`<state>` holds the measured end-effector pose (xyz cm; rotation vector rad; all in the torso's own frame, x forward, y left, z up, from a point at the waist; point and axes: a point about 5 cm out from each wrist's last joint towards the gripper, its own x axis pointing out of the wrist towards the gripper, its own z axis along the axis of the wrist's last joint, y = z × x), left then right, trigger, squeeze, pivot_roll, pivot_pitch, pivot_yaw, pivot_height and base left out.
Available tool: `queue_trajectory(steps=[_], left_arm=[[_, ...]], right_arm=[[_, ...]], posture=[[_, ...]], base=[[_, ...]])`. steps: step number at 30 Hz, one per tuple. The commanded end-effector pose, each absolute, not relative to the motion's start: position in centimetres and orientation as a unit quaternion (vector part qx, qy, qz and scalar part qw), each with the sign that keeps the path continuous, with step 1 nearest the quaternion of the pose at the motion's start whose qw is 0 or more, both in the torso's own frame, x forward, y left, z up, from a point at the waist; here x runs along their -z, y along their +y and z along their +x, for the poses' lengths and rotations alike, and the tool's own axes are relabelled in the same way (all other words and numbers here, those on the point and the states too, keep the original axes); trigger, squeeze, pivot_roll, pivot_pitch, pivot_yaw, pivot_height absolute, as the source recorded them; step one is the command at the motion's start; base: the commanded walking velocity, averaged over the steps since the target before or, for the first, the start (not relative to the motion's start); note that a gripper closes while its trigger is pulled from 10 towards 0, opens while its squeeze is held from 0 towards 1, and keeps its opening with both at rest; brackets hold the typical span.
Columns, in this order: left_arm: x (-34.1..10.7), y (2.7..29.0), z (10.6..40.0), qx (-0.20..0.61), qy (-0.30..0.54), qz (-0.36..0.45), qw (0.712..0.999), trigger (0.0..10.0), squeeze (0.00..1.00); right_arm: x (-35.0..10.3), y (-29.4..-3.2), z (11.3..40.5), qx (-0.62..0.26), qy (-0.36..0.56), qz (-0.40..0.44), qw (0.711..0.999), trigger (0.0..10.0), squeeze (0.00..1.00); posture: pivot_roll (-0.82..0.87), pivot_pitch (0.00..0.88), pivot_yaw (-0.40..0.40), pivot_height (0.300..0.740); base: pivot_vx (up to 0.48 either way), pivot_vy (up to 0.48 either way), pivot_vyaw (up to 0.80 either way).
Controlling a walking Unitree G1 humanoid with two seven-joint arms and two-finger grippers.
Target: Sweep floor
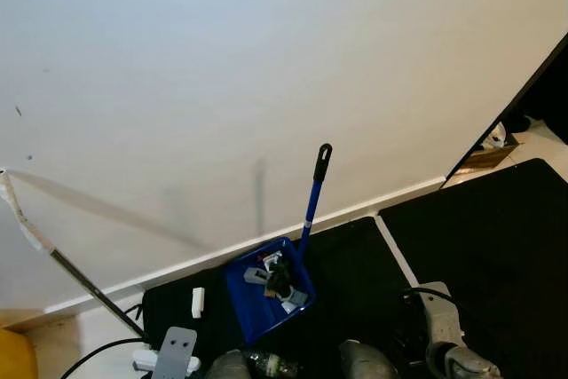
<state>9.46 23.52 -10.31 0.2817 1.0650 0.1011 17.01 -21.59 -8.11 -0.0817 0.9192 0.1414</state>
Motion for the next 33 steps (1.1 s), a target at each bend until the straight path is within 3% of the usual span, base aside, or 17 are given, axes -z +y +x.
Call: queue_trajectory(steps=[1,33], left_arm=[[10.62,22.96,8.77,-0.045,0.516,0.126,0.846,10.0,0.00],[10.65,22.96,8.73,-0.031,0.519,0.141,0.843,10.0,0.00]], right_arm=[[8.18,-22.15,16.68,-0.063,0.453,-0.043,0.888,10.0,0.00],[8.51,-21.81,16.14,-0.056,0.460,-0.032,0.886,10.0,0.00]], posture=[[0.04,0.075,-0.065,0.740],[0.04,0.096,-0.051,0.740]], base=[[0.000,0.000,0.00],[0.000,0.000,0.00]])
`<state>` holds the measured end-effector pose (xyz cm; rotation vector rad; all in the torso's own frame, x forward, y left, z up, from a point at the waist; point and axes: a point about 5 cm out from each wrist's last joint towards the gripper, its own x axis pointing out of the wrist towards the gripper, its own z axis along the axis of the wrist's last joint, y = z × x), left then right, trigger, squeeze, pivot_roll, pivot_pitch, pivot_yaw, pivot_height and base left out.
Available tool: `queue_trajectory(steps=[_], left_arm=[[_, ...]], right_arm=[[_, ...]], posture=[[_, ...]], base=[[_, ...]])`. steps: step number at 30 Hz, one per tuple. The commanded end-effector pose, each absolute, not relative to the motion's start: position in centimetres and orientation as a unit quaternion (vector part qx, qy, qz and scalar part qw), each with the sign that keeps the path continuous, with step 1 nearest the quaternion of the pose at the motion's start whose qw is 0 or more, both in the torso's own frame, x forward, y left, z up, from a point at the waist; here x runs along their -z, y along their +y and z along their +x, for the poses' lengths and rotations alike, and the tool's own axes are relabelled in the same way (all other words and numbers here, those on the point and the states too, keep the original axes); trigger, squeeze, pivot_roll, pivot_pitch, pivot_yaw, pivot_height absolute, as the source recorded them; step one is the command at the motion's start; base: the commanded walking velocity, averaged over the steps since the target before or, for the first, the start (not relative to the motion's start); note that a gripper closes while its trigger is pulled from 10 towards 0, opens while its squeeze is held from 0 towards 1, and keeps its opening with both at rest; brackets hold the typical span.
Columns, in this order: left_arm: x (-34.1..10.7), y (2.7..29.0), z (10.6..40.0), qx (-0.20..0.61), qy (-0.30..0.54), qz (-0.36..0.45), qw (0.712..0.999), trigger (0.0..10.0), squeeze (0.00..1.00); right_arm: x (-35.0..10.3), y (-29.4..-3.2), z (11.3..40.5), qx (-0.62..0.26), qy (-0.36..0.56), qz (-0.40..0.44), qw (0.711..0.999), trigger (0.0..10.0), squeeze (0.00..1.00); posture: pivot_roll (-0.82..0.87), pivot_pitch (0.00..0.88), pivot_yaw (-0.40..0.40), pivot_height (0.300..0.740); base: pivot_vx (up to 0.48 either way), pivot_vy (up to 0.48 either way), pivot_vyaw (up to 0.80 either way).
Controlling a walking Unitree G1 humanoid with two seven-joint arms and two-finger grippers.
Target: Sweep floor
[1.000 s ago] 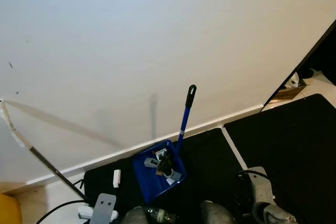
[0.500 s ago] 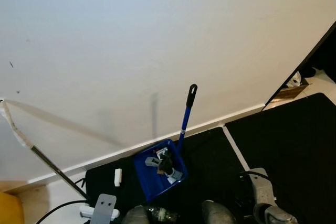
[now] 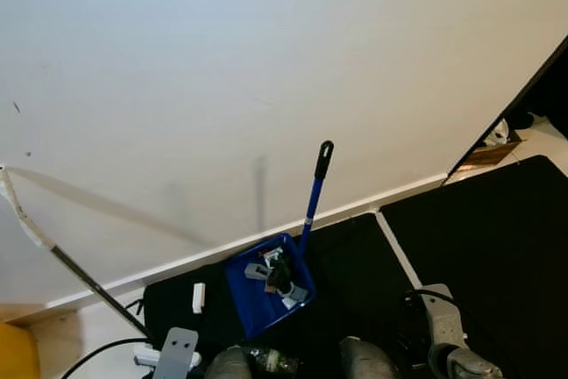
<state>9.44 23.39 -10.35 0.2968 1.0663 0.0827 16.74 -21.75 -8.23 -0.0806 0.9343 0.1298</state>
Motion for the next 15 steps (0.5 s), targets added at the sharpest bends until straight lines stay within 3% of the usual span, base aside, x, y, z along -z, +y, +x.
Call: queue_trajectory(steps=[1,15], left_arm=[[10.65,22.94,8.74,-0.028,0.519,0.144,0.842,10.0,0.00],[10.66,23.00,8.56,-0.042,0.518,0.131,0.844,10.0,0.00]], right_arm=[[8.53,-21.76,16.11,-0.056,0.460,-0.030,0.886,10.0,0.00],[8.57,-21.68,16.06,-0.059,0.461,-0.035,0.885,10.0,0.00]], posture=[[0.05,0.102,-0.060,0.740],[0.04,0.093,-0.055,0.740]], base=[[0.000,0.000,0.00],[0.000,0.000,0.00]])
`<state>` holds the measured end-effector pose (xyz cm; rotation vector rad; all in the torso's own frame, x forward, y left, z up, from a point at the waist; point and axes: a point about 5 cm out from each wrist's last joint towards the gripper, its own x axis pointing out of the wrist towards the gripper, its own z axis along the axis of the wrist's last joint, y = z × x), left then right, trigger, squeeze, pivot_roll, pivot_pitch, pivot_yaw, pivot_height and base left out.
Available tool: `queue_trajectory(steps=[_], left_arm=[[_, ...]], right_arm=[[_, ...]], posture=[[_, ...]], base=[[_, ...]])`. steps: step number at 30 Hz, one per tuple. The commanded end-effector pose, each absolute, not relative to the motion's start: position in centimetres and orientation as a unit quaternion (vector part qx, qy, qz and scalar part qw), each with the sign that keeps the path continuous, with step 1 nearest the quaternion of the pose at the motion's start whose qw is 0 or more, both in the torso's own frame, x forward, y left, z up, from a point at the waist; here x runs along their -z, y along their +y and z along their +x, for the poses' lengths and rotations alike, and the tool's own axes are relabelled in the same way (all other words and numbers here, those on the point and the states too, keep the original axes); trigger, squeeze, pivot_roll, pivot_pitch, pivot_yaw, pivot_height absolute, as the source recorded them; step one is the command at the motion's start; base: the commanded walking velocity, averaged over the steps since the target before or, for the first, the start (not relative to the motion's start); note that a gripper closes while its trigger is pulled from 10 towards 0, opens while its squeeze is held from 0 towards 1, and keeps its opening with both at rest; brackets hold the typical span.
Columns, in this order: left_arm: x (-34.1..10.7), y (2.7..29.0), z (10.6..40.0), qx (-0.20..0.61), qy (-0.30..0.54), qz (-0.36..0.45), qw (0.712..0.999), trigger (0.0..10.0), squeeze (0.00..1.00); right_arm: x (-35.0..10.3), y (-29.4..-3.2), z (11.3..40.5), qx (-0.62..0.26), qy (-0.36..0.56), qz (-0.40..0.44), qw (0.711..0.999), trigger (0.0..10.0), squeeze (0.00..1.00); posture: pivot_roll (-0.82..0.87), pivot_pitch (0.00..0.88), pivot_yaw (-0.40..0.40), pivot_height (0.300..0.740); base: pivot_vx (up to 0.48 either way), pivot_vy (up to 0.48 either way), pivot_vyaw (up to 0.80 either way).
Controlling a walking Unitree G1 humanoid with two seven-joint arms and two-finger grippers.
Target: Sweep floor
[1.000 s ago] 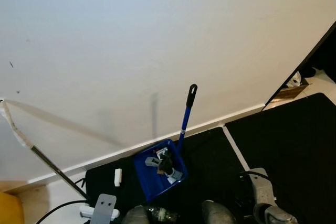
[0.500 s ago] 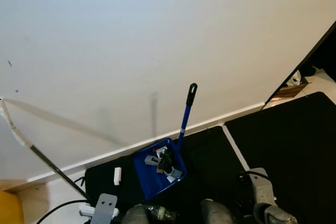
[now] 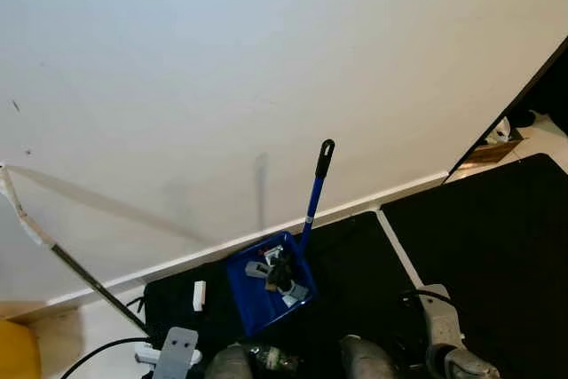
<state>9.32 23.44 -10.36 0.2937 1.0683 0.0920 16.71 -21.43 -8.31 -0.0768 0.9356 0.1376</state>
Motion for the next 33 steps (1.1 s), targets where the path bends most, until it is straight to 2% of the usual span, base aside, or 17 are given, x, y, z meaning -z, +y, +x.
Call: queue_trajectory(steps=[1,33], left_arm=[[10.67,22.97,8.56,-0.037,0.519,0.135,0.843,10.0,0.00],[10.63,22.89,8.82,-0.034,0.516,0.141,0.844,10.0,0.00]], right_arm=[[8.57,-21.74,16.04,-0.056,0.461,-0.034,0.885,10.0,0.00],[8.61,-21.56,16.06,-0.054,0.460,-0.031,0.886,10.0,0.00]], posture=[[0.04,0.096,-0.054,0.740],[0.04,0.088,-0.048,0.740]], base=[[0.000,0.000,0.00],[0.000,0.000,0.00]])
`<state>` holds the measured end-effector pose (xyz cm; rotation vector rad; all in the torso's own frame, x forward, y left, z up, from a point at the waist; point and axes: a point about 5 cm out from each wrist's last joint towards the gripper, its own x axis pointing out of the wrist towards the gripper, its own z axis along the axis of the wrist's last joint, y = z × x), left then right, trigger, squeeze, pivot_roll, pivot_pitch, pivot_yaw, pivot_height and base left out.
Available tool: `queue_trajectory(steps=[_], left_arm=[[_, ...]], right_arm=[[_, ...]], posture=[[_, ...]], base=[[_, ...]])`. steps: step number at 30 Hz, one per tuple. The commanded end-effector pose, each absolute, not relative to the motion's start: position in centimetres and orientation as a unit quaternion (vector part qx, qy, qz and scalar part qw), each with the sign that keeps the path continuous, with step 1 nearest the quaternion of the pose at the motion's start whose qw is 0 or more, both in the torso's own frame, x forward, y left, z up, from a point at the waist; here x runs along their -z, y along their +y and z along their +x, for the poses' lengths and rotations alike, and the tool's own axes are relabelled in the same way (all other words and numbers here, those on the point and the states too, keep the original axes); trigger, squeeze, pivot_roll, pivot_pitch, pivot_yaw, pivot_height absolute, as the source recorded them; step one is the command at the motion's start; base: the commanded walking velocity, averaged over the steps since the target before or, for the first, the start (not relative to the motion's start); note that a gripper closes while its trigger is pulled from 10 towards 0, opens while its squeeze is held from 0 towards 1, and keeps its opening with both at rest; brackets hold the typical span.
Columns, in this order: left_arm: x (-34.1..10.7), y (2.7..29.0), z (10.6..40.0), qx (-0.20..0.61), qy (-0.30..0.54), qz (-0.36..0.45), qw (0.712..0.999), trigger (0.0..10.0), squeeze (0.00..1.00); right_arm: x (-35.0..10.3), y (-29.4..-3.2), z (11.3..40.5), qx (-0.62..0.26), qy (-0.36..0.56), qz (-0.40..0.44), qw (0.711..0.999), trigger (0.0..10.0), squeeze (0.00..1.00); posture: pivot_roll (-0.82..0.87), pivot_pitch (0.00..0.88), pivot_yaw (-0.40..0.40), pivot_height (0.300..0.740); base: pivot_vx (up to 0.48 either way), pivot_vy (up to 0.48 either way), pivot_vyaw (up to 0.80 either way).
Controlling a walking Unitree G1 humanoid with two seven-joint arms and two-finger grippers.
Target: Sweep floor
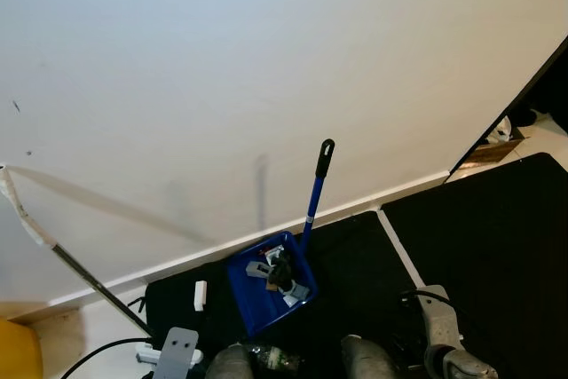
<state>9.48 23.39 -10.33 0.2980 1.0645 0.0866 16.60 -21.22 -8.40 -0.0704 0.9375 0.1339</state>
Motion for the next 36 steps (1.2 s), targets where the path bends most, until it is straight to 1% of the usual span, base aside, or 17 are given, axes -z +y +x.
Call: queue_trajectory(steps=[1,3,6,9,14,19,24,27,31,36], left_arm=[[10.63,22.89,8.82,-0.034,0.516,0.141,0.844,10.0,0.00],[10.63,22.86,8.84,-0.034,0.516,0.139,0.845,10.0,0.00],[10.62,22.92,8.82,-0.042,0.515,0.134,0.846,10.0,0.00],[10.61,22.83,8.96,-0.021,0.515,0.148,0.844,10.0,0.00],[10.57,23.06,8.89,-0.039,0.514,0.139,0.845,10.0,0.00],[10.55,23.10,8.95,-0.026,0.515,0.151,0.843,10.0,0.00],[10.54,23.20,8.87,-0.032,0.515,0.148,0.844,10.0,0.00],[10.54,23.16,8.87,-0.031,0.514,0.149,0.844,10.0,0.00],[10.54,23.27,8.78,-0.043,0.514,0.142,0.845,10.0,0.00],[10.57,23.15,8.83,-0.032,0.516,0.148,0.843,10.0,0.00]], right_arm=[[8.61,-21.56,16.06,-0.054,0.460,-0.031,0.886,10.0,0.00],[8.60,-21.57,16.05,-0.060,0.461,-0.035,0.885,10.0,0.00],[8.57,-21.59,16.10,-0.061,0.460,-0.036,0.885,10.0,0.00],[8.60,-21.69,16.01,-0.054,0.460,-0.034,0.885,10.0,0.00],[8.66,-21.43,15.91,-0.065,0.460,-0.036,0.885,10.0,0.00],[8.74,-21.29,15.79,-0.063,0.461,-0.034,0.884,10.0,0.00],[8.56,-21.21,16.30,-0.062,0.456,-0.033,0.887,10.0,0.00],[8.53,-21.12,16.39,-0.068,0.456,-0.035,0.886,10.0,0.00],[8.50,-21.01,16.48,-0.072,0.455,-0.036,0.887,10.0,0.00],[8.50,-21.12,16.47,-0.069,0.456,-0.036,0.887,10.0,0.00]], posture=[[0.04,0.088,-0.048,0.740],[0.03,0.099,-0.060,0.740],[0.03,0.092,-0.052,0.740],[0.03,0.095,-0.051,0.740],[0.03,0.090,-0.048,0.740],[0.04,0.087,-0.046,0.740],[0.05,0.077,-0.036,0.740],[0.05,0.086,-0.048,0.740],[0.05,0.078,-0.041,0.740],[0.04,0.090,-0.051,0.740]], base=[[0.000,0.000,0.00],[0.000,0.000,0.00],[0.000,0.000,0.00],[0.000,0.000,0.00],[0.000,0.000,0.00],[0.000,0.000,0.00],[0.000,0.000,0.00],[0.000,0.000,0.00],[0.000,0.000,0.00],[0.000,0.000,0.00]])
